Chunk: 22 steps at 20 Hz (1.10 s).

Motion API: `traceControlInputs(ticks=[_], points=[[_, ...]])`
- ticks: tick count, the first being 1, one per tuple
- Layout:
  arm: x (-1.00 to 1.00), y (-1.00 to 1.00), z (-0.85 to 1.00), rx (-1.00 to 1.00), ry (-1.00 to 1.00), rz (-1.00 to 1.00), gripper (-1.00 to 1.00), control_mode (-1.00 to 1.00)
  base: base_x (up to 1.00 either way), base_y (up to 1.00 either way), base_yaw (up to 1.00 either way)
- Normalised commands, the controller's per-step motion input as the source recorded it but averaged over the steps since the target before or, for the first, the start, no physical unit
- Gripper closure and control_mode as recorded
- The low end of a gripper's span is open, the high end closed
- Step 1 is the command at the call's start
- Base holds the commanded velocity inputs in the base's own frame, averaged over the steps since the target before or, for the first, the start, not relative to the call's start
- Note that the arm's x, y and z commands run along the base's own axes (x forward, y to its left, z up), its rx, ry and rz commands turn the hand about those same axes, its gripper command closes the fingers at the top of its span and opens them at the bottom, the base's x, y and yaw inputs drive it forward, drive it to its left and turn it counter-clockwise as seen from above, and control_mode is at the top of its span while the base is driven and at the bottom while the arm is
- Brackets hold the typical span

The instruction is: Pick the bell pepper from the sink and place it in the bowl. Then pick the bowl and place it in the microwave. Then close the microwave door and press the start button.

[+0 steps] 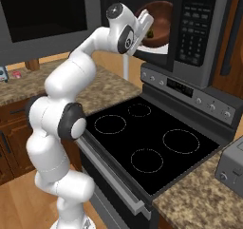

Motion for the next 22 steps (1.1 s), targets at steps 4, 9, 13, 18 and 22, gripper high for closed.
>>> traceControlInputs(ticks=[4,9,13,18,22], points=[[0.03,0.0,-0.05,0.0,-0.06,0.0,-1.0,-1.0,0.0,0.0,0.0],[0.08,0.0,-0.01,0.0,-0.12,0.0,-1.0,-1.0,0.0,0.0,0.0],[0.02,0.11,-0.01,0.0,-0.56,0.0,-1.0,-1.0,0.0,0.0,0.0],[-0.07,0.29,0.0,-0.03,-0.61,0.0,-1.0,-1.0,0.0,0.0,0.0],[-0.86,0.45,0.04,-0.02,-0.17,-0.01,-1.0,-1.0,0.0,0.0,0.0]])
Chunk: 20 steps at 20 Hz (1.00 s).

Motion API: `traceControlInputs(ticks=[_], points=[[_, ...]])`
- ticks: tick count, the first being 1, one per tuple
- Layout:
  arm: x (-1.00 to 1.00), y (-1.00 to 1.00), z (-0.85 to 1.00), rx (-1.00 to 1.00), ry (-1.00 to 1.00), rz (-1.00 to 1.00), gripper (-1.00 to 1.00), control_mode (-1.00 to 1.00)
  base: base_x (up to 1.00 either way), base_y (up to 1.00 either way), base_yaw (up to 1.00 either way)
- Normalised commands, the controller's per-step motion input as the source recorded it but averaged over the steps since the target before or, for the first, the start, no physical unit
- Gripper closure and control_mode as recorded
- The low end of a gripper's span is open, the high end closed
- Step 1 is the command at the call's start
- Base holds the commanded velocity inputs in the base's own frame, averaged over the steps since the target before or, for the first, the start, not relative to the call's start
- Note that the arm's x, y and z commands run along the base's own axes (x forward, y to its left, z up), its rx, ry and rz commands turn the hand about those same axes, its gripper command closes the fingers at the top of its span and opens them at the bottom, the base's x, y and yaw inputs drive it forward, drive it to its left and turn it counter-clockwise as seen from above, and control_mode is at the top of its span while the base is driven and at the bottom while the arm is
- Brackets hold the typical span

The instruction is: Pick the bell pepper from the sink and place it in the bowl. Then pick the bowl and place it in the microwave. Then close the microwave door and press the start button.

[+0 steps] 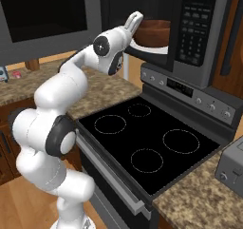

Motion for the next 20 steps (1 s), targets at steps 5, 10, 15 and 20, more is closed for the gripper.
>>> traceControlInputs(ticks=[5,10,15,20], points=[[-1.0,0.17,0.26,-0.01,-0.04,0.0,-1.0,-1.0,0.0,0.0,0.0],[-1.0,0.26,0.27,-0.06,0.01,0.0,-1.0,-1.0,0.0,0.0,0.0],[-1.0,0.46,0.01,-0.18,0.1,0.05,-1.0,-1.0,0.0,0.0,0.0],[-1.0,0.72,0.0,-0.16,0.1,0.01,-1.0,-1.0,0.0,0.0,0.0]])
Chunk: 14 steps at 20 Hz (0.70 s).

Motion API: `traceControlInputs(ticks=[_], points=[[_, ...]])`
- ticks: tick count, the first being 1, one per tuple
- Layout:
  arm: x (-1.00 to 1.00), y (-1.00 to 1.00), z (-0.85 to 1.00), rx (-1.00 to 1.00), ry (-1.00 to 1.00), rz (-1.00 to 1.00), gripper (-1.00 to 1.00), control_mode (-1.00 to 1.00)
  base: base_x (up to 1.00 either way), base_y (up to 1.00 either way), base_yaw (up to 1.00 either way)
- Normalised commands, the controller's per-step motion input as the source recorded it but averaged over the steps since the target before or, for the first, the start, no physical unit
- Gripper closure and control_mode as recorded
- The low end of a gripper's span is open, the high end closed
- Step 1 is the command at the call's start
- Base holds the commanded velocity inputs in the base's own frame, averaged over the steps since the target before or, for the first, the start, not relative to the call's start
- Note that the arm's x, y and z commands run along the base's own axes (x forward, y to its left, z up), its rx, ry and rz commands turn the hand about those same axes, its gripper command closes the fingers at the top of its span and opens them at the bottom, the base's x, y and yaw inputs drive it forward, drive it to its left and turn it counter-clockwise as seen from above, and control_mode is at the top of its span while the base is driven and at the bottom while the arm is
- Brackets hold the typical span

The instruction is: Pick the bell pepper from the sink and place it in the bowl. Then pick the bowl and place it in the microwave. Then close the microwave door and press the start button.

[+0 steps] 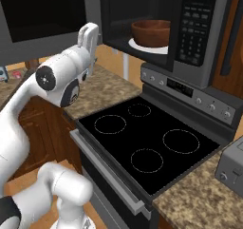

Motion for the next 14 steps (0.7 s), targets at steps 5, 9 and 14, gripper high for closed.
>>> traceControlInputs(ticks=[5,9,14], points=[[-1.0,0.71,0.0,-0.02,0.09,0.0,-1.0,-1.0,0.0,0.0,0.0],[-1.0,0.74,0.02,0.0,0.16,0.0,-1.0,-1.0,0.0,0.0,0.0],[-1.0,0.78,0.0,-0.05,0.1,0.0,-1.0,-1.0,0.0,0.0,0.0]])
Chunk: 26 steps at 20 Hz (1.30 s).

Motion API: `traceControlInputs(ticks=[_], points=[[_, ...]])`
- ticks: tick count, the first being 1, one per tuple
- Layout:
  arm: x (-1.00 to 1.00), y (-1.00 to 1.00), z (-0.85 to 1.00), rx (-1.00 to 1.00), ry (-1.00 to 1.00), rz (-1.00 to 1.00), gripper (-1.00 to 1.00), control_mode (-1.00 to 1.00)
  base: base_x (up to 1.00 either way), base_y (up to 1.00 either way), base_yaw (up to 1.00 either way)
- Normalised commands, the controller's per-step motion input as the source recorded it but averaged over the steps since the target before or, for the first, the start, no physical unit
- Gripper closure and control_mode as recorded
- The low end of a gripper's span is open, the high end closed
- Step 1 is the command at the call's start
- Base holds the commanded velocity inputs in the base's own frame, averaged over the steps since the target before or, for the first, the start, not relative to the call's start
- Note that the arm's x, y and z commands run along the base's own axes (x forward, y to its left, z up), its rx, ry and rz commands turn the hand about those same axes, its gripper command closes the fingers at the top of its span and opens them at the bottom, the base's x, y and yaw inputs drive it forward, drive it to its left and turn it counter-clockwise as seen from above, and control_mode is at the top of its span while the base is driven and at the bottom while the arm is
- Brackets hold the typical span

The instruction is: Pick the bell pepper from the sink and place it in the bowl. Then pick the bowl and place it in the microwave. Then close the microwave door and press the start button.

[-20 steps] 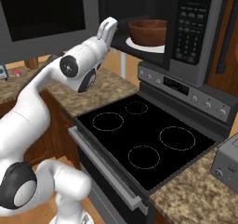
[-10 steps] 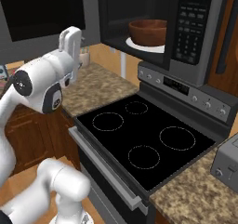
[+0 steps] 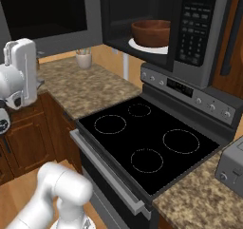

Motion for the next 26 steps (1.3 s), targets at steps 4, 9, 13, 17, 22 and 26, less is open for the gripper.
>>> traceControlInputs(ticks=[4,9,13,17,22,26], points=[[-0.97,0.94,-0.09,-0.06,-0.11,0.02,-1.0,-1.0,0.0,0.0,0.0],[-0.4,1.0,0.0,-0.23,-0.08,0.12,-1.0,-1.0,0.0,0.0,0.0],[0.0,0.91,0.0,-0.14,0.17,-0.07,-1.0,-1.0,0.0,0.0,0.0],[0.4,0.8,-0.13,-0.01,0.19,-0.09,-1.0,-1.0,0.0,0.0,0.0],[0.21,0.82,-0.23,-0.02,0.0,-0.1,-1.0,-1.0,0.0,0.0,0.0],[0.24,0.53,-0.48,0.0,-0.05,-0.03,-1.0,-1.0,0.0,0.0,0.0]])
